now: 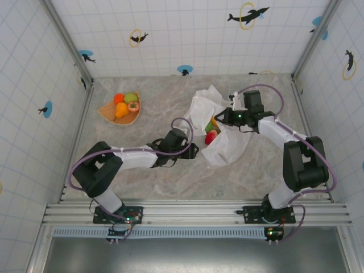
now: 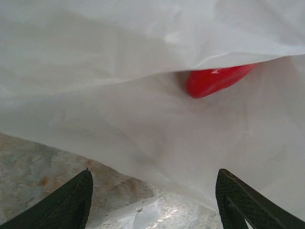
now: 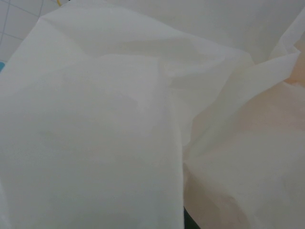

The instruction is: Place the fruits into the plastic bag

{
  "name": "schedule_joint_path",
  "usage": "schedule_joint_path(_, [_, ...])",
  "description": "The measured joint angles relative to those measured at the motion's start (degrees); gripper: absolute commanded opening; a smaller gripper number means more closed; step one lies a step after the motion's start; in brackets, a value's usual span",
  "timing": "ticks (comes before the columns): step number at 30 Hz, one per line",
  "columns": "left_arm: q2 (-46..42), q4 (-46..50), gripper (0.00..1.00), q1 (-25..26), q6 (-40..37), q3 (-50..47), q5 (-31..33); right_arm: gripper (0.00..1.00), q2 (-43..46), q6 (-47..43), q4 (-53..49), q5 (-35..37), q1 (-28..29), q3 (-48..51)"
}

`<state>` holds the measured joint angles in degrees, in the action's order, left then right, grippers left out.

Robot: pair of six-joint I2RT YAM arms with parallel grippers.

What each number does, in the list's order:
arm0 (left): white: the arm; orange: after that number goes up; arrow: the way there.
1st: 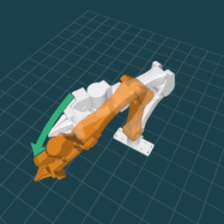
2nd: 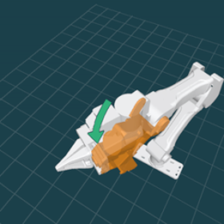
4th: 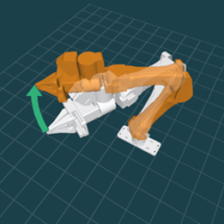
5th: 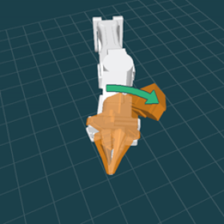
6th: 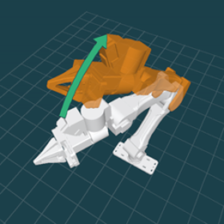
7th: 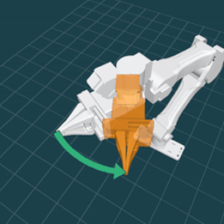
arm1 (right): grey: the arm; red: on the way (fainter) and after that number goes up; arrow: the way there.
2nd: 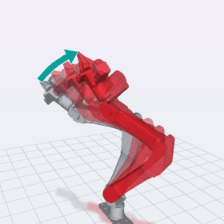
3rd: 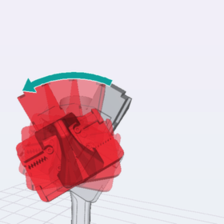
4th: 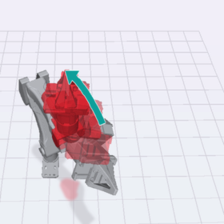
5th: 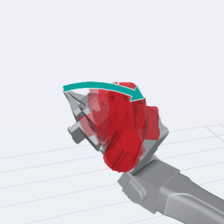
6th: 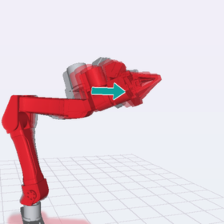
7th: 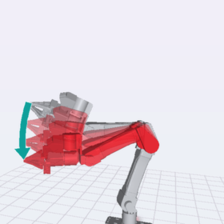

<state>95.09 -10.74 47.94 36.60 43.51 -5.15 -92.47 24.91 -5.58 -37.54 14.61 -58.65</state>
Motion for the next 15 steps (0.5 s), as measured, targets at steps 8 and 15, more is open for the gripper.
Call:
schedule_joint_path(8, [2.45, -0.09, 0.62, 0.00, 2.80, 0.13, -0.42, 0.00, -0.02, -0.37, -0.04, -0.02, -0.02, -0.02])
schedule_joint_path(15, [5.03, -2.45, 0.47, 0.00, 4.26, 1.70, -1.05, 0.00, -0.02, -0.35, 0.00, 0.00, -0.09, 0.00])
